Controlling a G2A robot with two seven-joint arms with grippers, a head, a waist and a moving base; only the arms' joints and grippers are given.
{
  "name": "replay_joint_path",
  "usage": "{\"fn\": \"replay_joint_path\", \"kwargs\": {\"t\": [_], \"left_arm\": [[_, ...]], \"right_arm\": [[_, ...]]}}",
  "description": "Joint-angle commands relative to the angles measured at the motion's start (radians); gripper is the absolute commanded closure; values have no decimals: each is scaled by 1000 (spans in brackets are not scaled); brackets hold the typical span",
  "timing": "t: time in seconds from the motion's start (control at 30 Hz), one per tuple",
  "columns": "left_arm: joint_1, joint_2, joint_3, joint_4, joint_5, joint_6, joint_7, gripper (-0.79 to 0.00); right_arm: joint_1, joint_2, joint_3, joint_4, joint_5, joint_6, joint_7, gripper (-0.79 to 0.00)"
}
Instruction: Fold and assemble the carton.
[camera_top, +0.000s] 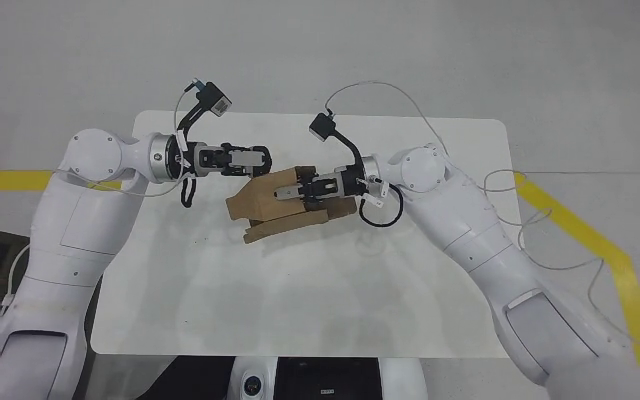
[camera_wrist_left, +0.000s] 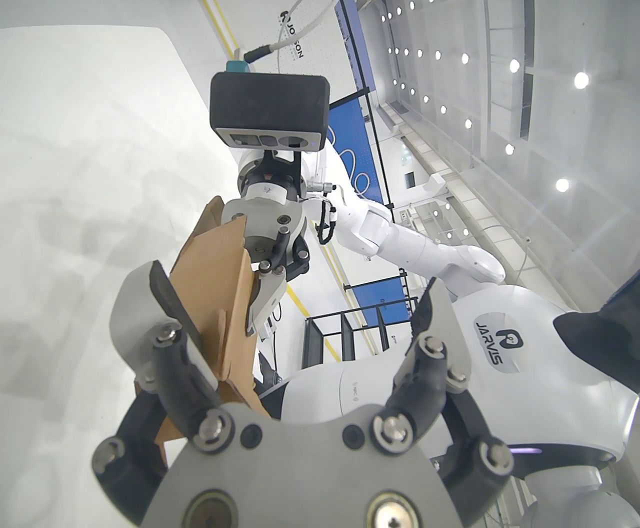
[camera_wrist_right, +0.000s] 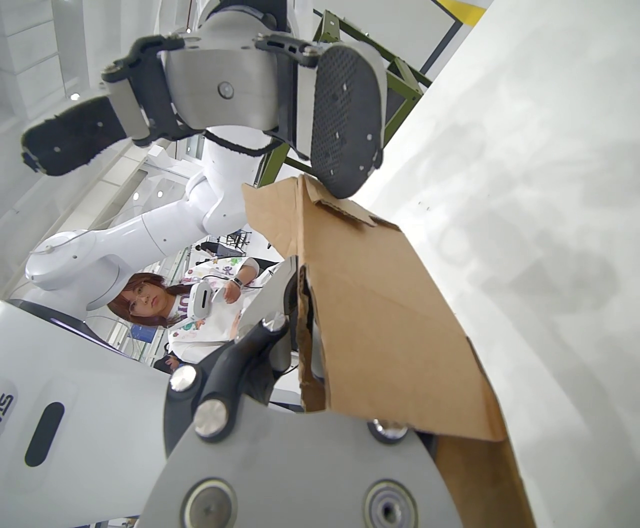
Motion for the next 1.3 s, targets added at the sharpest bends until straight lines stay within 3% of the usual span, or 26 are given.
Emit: {"fn": "replay_joint_path", "kwargs": {"t": [0.0,0.27,1.27], "left_arm": [[-1,-1,-1,8,2,0,6,-785],[-7,3,-28,37,39,-18,49,-785],[38,1,-13,-53,32,3,-3,-785]], "right_arm": [[0,-2,2,4,4,-3,2,0],[-5,6,54,29,4,-34,-25,0],[-112,39,206,-73,-185,-56,-335,0]]}}
